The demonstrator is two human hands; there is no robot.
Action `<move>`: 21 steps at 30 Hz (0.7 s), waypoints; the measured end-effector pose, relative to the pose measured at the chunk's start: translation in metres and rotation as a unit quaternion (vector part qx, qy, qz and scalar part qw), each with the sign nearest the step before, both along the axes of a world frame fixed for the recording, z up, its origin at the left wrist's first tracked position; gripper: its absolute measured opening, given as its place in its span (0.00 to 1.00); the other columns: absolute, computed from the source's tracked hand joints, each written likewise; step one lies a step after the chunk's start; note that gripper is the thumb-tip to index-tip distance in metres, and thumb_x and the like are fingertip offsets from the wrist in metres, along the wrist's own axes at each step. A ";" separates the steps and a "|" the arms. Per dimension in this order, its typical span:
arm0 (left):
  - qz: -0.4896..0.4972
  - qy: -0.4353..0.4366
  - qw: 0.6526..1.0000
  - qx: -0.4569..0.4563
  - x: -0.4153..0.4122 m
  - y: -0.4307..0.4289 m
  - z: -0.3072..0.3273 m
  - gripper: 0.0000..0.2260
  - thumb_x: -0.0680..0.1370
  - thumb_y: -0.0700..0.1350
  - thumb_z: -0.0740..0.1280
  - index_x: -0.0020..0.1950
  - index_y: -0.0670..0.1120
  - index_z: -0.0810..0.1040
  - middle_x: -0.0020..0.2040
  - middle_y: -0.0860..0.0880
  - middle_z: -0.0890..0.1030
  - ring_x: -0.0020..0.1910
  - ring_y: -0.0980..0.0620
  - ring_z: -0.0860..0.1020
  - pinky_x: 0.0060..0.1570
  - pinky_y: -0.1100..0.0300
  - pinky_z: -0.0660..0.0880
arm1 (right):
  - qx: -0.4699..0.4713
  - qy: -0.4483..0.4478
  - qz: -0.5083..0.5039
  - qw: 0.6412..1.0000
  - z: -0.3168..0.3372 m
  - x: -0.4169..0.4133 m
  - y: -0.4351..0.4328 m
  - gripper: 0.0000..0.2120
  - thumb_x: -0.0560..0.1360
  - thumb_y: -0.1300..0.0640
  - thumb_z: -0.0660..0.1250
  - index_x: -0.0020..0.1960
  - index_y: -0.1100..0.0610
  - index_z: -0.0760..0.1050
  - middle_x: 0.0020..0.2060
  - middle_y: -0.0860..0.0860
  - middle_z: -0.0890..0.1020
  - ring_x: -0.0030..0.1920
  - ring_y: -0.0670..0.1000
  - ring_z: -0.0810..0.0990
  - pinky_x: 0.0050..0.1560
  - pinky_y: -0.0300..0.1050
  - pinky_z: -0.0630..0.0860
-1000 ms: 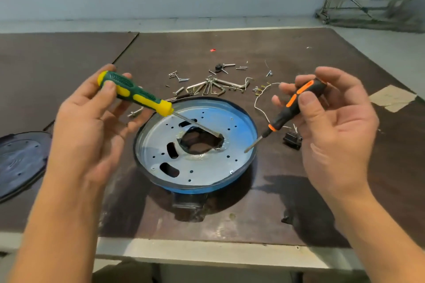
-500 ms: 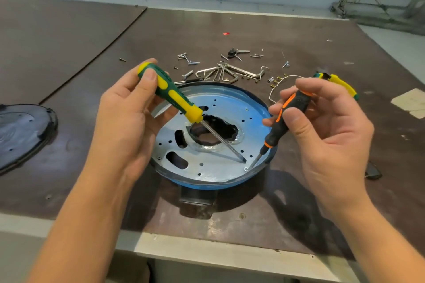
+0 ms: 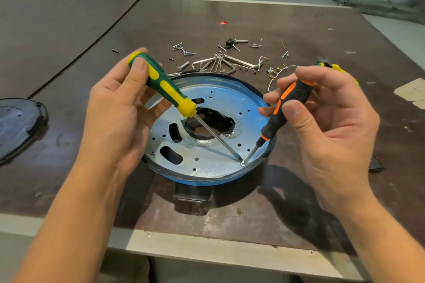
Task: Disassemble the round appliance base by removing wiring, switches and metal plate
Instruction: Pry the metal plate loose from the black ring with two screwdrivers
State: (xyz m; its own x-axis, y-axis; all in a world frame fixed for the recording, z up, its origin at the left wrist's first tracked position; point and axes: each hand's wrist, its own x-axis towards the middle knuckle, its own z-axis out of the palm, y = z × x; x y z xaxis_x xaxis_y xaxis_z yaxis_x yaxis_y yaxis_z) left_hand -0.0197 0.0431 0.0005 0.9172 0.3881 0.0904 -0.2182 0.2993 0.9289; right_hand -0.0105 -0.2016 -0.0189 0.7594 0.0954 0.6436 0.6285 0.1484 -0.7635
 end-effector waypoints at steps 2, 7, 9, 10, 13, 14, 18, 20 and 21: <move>-0.001 -0.004 1.000 0.002 0.001 0.000 -0.001 0.12 0.82 0.46 0.65 0.65 0.47 0.80 0.49 0.48 0.81 0.50 0.50 0.79 0.52 0.49 0.81 | -0.003 -0.001 0.007 1.000 0.000 -0.001 0.000 0.17 0.80 0.70 0.66 0.66 0.56 0.71 0.55 0.60 0.79 0.52 0.61 0.84 0.51 0.58 0.84; -0.005 -0.010 1.000 0.004 0.002 0.000 -0.002 0.14 0.82 0.47 0.65 0.67 0.47 0.79 0.50 0.47 0.80 0.51 0.50 0.78 0.51 0.50 0.81 | -0.027 -0.010 0.043 0.999 0.003 -0.002 0.000 0.19 0.81 0.71 0.63 0.67 0.55 0.70 0.56 0.59 0.79 0.54 0.61 0.84 0.52 0.58 0.84; -0.005 -0.011 1.000 0.002 0.002 0.000 -0.003 0.14 0.82 0.47 0.65 0.67 0.47 0.78 0.51 0.47 0.80 0.50 0.50 0.78 0.51 0.51 0.81 | -0.036 -0.014 0.057 0.998 0.003 -0.001 -0.001 0.19 0.81 0.71 0.61 0.68 0.55 0.69 0.57 0.59 0.79 0.56 0.62 0.84 0.53 0.59 0.84; -0.004 -0.012 1.000 -0.001 0.003 0.000 -0.004 0.14 0.82 0.46 0.65 0.67 0.47 0.78 0.51 0.47 0.80 0.50 0.50 0.78 0.50 0.51 0.80 | -0.038 -0.015 0.065 0.997 0.003 -0.001 -0.001 0.18 0.82 0.70 0.60 0.68 0.56 0.68 0.57 0.59 0.79 0.57 0.62 0.83 0.53 0.59 0.84; 0.004 -0.012 1.000 -0.010 0.004 -0.001 -0.007 0.14 0.83 0.46 0.63 0.68 0.46 0.78 0.52 0.46 0.81 0.48 0.51 0.79 0.47 0.55 0.80 | -0.041 -0.009 0.087 0.995 0.002 -0.002 -0.001 0.16 0.82 0.68 0.59 0.68 0.58 0.68 0.59 0.60 0.79 0.60 0.62 0.83 0.55 0.59 0.83; 0.006 -0.013 1.000 -0.010 0.005 -0.001 -0.007 0.14 0.83 0.46 0.63 0.68 0.46 0.77 0.51 0.47 0.81 0.47 0.52 0.80 0.47 0.56 0.80 | -0.041 -0.005 0.093 0.995 0.001 -0.002 -0.001 0.15 0.82 0.68 0.58 0.67 0.58 0.69 0.60 0.60 0.79 0.60 0.62 0.83 0.55 0.59 0.83; 0.010 -0.015 1.000 -0.010 0.008 -0.002 -0.011 0.13 0.84 0.45 0.62 0.67 0.46 0.77 0.47 0.50 0.82 0.45 0.53 0.80 0.46 0.58 0.79 | -0.040 0.003 0.105 0.994 0.003 -0.002 0.001 0.14 0.83 0.66 0.57 0.68 0.59 0.69 0.63 0.59 0.79 0.62 0.62 0.82 0.56 0.60 0.83; 0.001 -0.021 1.000 0.002 0.009 -0.002 -0.012 0.13 0.83 0.44 0.64 0.67 0.46 0.77 0.47 0.50 0.80 0.47 0.51 0.79 0.47 0.57 0.79 | -0.038 0.007 0.104 0.994 0.003 -0.001 0.001 0.14 0.83 0.66 0.57 0.68 0.59 0.69 0.65 0.59 0.78 0.63 0.63 0.82 0.56 0.62 0.82; -0.005 -0.025 1.000 0.018 0.009 -0.002 -0.013 0.14 0.82 0.42 0.66 0.67 0.46 0.77 0.48 0.49 0.79 0.49 0.50 0.79 0.48 0.57 0.79 | -0.034 0.013 0.103 0.994 0.002 -0.001 0.001 0.14 0.84 0.65 0.56 0.68 0.58 0.68 0.65 0.58 0.78 0.63 0.63 0.82 0.56 0.63 0.82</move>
State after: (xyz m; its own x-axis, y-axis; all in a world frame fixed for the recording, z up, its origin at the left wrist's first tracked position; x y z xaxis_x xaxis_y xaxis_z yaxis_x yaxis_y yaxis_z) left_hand -0.0109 0.0412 -0.0128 0.9151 0.3741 0.1504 -0.2622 0.2686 0.9269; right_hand -0.0115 -0.2006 -0.0166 0.7358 0.2926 0.6107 0.5697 0.2199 -0.7919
